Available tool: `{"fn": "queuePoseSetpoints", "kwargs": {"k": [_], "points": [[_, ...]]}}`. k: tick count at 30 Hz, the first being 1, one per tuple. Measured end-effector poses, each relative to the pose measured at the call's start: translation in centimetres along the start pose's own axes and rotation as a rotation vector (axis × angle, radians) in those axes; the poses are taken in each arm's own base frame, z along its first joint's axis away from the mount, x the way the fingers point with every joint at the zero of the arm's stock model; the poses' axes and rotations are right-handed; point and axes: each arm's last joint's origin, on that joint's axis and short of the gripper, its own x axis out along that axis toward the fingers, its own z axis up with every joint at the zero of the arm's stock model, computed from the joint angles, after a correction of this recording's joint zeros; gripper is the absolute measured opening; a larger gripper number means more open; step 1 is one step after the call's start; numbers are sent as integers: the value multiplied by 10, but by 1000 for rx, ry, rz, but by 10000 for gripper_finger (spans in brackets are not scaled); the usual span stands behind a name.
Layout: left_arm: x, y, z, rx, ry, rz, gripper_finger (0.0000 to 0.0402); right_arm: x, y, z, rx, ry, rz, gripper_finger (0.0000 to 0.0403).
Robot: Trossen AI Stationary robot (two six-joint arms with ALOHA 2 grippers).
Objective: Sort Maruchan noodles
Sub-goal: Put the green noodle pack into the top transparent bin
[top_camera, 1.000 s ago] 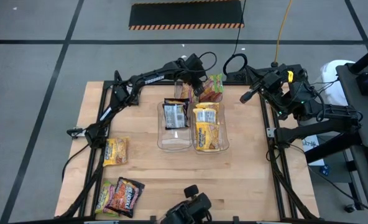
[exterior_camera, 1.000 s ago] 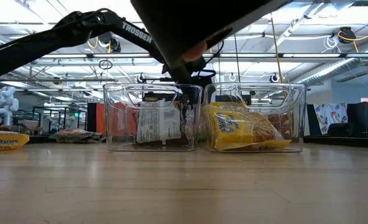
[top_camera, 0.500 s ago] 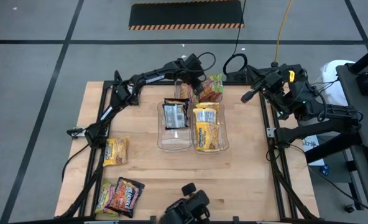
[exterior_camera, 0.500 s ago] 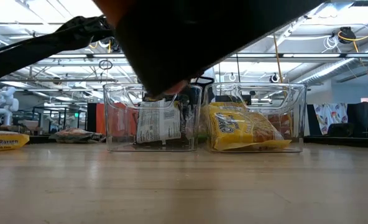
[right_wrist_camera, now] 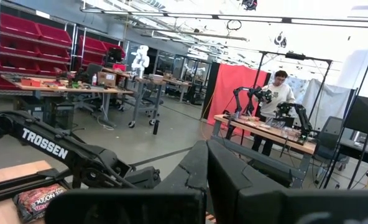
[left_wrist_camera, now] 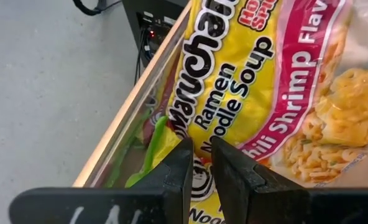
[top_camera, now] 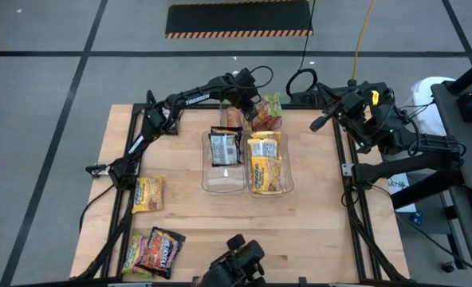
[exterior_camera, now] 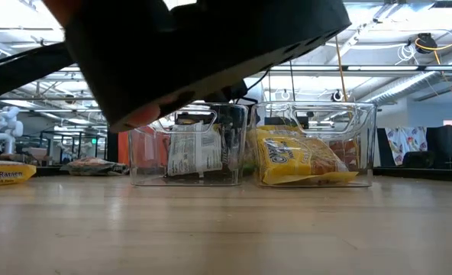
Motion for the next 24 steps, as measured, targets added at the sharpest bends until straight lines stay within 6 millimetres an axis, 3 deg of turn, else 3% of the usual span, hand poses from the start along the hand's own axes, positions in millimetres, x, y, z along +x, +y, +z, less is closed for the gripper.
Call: {"fn": "queuePoseSetpoints", "kwargs": {"k": [13,19,24], "points": [[0,0,-1,2,6,-6,61,0,0,0,0,0,0,0],[0,0,-1,22,7,-4,11,0,-1,0,2,-1,-1,0],[0,0,-1,20,7,-4,4,-2,-3,1,7,-6,-2,0]]}}
